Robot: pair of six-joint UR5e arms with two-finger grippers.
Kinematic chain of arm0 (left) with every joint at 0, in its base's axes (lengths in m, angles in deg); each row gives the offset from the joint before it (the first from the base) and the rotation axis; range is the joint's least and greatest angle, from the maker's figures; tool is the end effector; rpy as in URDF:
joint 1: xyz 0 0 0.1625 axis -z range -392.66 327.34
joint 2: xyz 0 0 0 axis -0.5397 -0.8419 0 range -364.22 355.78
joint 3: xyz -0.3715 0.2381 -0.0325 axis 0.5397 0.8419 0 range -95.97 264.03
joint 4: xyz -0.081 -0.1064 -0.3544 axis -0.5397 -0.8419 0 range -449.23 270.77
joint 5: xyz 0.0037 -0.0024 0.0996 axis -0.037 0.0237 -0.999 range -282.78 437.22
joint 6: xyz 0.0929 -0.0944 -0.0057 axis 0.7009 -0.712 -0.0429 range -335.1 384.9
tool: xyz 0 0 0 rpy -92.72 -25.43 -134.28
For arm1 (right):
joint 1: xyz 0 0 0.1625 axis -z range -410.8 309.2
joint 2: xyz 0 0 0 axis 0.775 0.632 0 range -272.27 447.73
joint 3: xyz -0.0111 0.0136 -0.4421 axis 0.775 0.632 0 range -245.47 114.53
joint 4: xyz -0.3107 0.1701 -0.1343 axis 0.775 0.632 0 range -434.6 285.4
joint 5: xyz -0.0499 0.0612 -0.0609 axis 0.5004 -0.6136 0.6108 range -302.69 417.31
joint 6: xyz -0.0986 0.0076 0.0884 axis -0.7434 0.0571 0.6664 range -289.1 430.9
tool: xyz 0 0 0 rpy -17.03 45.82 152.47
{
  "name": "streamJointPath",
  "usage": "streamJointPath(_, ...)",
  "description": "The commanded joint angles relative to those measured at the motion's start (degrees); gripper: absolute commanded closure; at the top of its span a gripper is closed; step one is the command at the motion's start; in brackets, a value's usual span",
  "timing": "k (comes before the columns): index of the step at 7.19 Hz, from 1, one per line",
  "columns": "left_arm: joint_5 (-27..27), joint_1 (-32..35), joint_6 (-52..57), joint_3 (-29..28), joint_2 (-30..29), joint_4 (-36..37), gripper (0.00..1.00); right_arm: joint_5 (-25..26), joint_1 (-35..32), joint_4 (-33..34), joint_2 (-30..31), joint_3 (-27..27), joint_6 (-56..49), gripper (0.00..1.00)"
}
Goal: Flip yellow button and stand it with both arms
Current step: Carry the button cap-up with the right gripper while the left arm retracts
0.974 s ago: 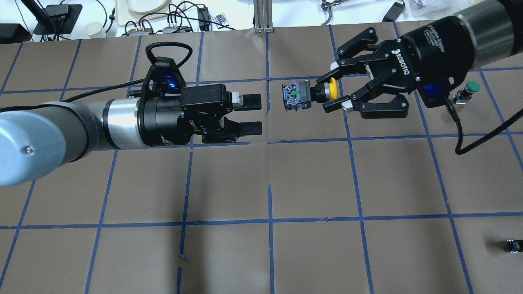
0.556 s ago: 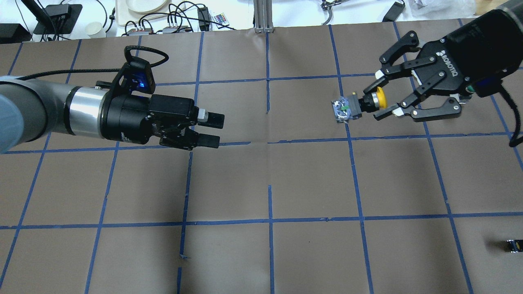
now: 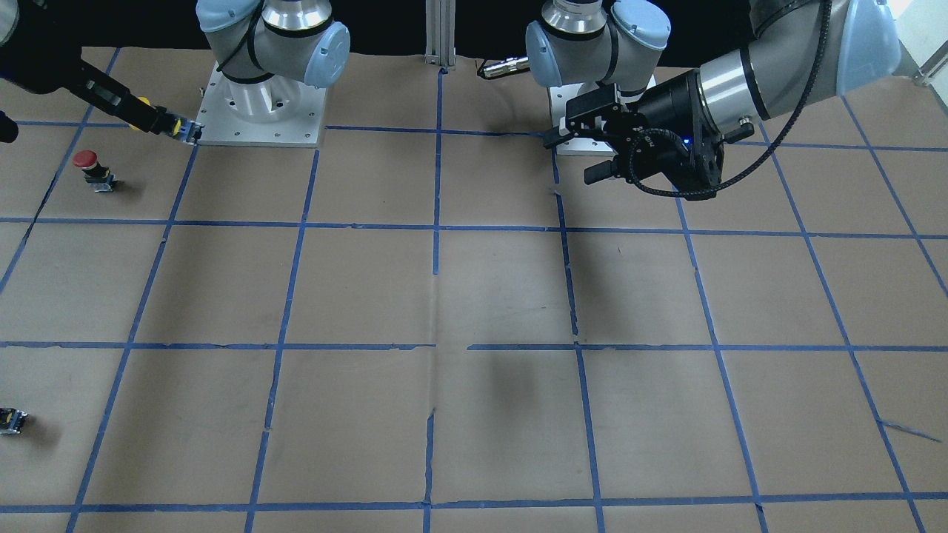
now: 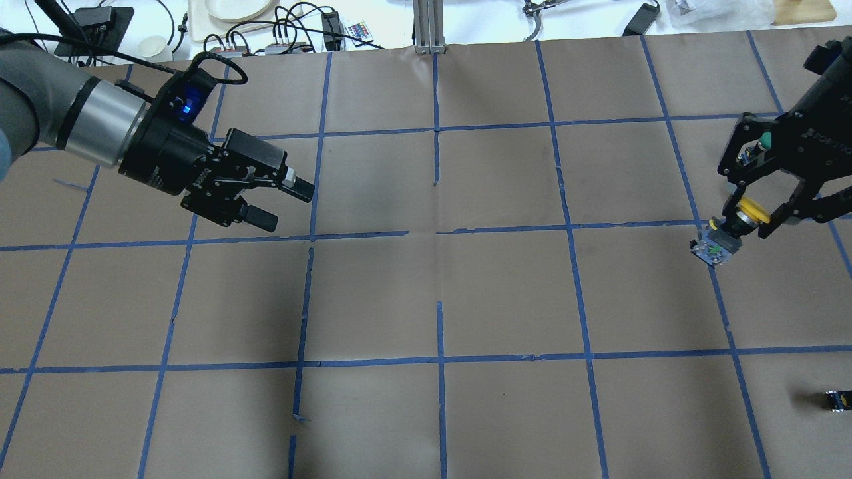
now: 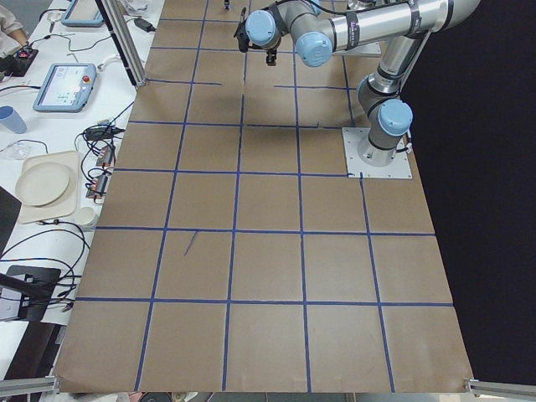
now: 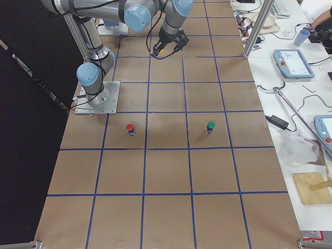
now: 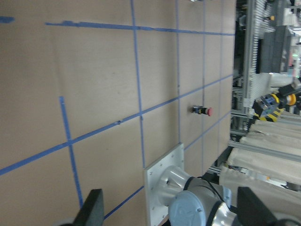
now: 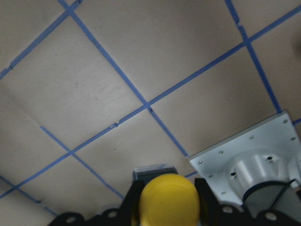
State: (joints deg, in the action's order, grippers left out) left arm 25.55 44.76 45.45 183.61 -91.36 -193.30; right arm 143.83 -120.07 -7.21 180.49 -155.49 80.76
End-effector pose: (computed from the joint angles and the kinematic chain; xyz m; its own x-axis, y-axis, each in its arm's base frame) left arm -0.1263 -0.4241 0.4303 -0.7435 -0.0408 0.6675 0.0613 0.9898 0.1288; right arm -0.0029 -0.4070 0.4630 -0.8555 0.5178 0.0019 0.4867 0.8029 0.3444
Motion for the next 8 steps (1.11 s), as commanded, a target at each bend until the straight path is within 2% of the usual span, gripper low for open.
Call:
streamJointPath(1, -12.3, 6.8, -12.3, -6.5, -3.7, 6.6, 0.0, 11.4, 0.0, 14.3, -2.7, -5.2, -7.7, 0.94)
streamJointPath(3, -31.0, 14.0, -18.1, -12.3, -8.5, 11.5, 0.0, 11.9, 2.1, 24.1, -2.8, -10.1, -15.1, 0.94)
streamJointPath(4, -36.2, 14.5, -18.7, -14.4, -8.7, 11.5, 0.0, 13.3, 3.9, 29.9, -2.8, -12.7, -20.8, 0.94)
streamJointPath(5, -37.6, 14.3, -18.7, -14.9, -7.8, 12.0, 0.0, 13.8, 4.9, 38.1, -2.8, -16.3, -27.6, 0.94)
streamJointPath(6, -37.6, 14.6, -18.8, -13.1, -6.0, 12.0, 0.0, 13.8, 7.7, 44.6, -2.7, -19.9, -32.7, 0.94)
streamJointPath(8, -35.5, 8.2, -18.4, -12.6, -5.1, 14.1, 0.0, 12.9, 12.0, 53.9, -2.8, -24.1, -40.5, 0.94)
